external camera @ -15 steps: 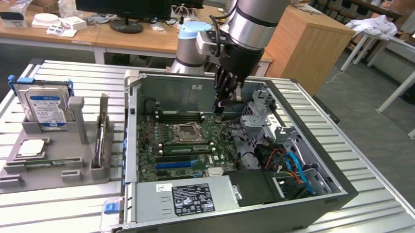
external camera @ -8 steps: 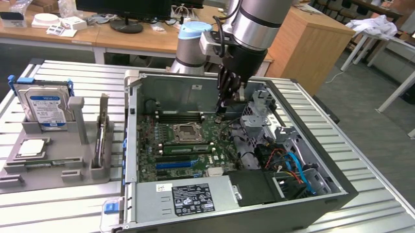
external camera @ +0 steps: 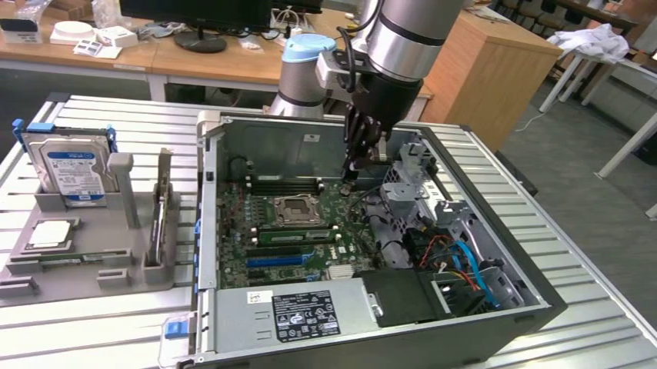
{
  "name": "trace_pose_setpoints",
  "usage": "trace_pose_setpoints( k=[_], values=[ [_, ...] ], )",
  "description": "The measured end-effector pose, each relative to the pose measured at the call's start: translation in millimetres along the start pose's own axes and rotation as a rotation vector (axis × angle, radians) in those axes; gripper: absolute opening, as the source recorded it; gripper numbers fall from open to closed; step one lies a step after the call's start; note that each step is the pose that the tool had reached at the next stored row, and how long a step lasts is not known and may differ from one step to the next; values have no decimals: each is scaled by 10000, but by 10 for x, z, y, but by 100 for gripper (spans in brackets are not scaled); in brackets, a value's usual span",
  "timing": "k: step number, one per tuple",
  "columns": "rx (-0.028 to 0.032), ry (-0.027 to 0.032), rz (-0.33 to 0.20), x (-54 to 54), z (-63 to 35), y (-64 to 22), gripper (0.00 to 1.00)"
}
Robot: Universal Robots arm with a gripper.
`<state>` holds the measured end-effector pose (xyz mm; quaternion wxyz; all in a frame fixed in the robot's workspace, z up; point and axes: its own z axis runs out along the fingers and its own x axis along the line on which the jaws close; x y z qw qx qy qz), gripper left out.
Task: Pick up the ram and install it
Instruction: 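Press down the ram until it locks into place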
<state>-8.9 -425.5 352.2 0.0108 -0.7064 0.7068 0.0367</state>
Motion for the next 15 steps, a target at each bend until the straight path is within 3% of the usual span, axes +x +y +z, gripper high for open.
trace_pose_setpoints(
  k=[8,15],
  values=[
    [0,0,0,0,-1,-22,11],
    [-15,2,1,-1,-7,-177,11]
  ],
)
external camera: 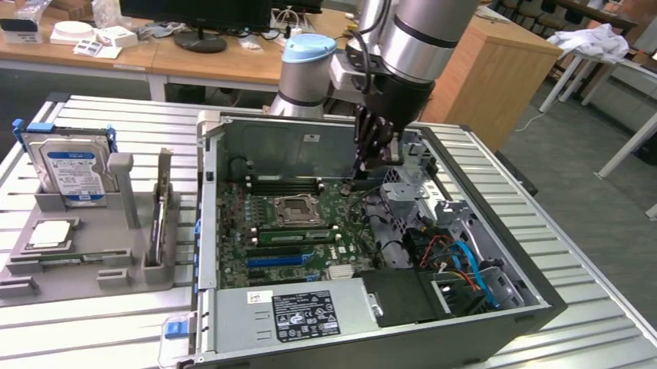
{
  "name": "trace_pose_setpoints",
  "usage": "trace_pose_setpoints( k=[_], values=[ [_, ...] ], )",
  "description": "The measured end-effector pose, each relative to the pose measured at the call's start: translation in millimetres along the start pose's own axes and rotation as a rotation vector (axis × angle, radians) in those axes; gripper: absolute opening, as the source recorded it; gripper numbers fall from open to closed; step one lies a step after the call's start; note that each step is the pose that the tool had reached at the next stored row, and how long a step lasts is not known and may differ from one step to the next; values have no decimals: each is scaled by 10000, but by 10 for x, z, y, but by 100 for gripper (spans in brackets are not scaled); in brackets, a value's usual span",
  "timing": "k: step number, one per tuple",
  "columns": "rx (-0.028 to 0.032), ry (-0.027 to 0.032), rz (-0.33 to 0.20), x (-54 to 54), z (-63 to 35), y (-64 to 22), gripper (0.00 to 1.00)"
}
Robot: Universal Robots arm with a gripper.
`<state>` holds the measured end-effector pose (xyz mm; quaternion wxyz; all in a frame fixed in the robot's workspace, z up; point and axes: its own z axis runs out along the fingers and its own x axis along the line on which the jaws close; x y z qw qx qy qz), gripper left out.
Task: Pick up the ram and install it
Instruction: 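Press down the ram until it locks into place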
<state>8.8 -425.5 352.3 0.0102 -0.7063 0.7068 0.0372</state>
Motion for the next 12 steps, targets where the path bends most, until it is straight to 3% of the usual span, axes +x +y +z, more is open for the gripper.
trace_pose_setpoints(
  k=[4,12],
  values=[
    [-4,-1,-1,0,-2,-72,11],
    [-4,0,0,1,0,-75,11]
  ],
)
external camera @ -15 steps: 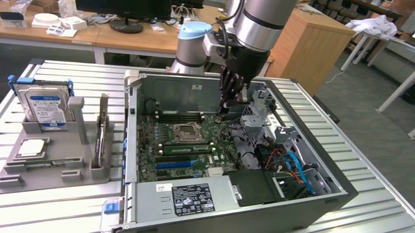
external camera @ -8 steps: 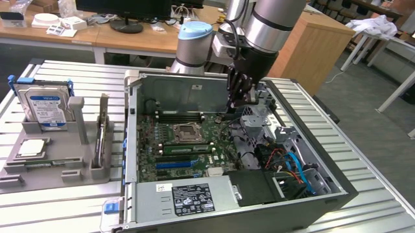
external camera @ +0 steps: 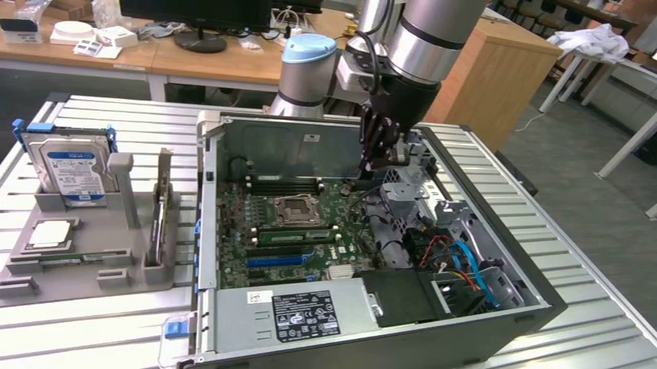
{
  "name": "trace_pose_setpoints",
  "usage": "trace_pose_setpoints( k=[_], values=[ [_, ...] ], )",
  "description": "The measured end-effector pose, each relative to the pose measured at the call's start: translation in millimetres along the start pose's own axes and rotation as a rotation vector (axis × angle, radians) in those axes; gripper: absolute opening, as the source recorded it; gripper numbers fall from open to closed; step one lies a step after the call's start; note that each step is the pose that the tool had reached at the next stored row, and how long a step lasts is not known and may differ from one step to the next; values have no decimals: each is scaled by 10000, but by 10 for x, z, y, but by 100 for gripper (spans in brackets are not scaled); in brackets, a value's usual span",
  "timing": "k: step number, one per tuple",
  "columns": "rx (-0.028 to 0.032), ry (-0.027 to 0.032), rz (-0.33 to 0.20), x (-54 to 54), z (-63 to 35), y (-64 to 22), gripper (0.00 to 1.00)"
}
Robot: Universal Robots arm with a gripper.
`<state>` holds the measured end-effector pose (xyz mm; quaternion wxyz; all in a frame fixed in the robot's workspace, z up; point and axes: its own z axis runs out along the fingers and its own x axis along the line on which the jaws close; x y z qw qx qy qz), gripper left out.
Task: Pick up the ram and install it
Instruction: 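Press down the ram until it locks into place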
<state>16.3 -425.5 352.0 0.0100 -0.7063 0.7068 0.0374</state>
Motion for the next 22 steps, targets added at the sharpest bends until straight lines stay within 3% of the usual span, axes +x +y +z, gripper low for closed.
trace_pose_setpoints(
  k=[22],
  values=[
    [1,-1,0,13,194,-10,11]
  ],
)
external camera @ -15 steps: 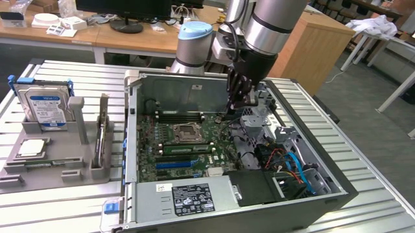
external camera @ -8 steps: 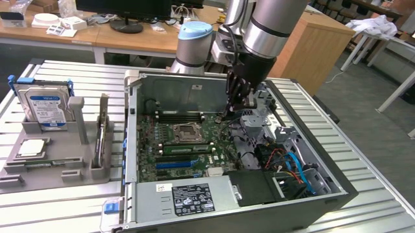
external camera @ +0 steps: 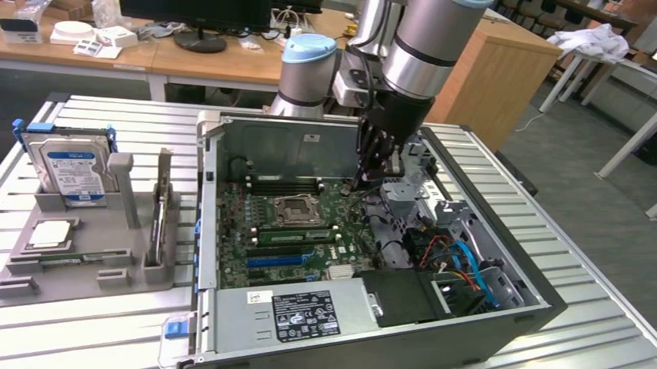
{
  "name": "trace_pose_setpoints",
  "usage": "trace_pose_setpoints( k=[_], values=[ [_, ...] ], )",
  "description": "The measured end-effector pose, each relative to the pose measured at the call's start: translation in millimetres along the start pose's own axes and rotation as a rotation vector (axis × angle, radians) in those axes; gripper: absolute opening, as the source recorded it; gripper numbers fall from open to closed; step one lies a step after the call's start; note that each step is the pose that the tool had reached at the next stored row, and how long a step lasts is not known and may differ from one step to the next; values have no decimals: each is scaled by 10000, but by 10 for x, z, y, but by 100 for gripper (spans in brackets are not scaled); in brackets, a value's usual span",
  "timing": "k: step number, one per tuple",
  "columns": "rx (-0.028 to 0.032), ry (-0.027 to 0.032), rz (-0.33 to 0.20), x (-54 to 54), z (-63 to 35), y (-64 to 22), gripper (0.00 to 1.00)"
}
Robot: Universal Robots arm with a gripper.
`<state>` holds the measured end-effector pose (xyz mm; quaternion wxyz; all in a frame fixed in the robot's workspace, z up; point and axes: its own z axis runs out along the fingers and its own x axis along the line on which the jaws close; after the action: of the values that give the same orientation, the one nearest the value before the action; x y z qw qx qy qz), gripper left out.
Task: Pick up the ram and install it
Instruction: 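Press down the ram until it locks into place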
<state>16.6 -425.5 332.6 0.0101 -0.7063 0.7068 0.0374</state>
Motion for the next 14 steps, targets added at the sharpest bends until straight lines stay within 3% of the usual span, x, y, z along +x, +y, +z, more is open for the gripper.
trace_pose_setpoints(
  k=[14],
  values=[
    [1,-2,1,2,61,1,11]
  ],
)
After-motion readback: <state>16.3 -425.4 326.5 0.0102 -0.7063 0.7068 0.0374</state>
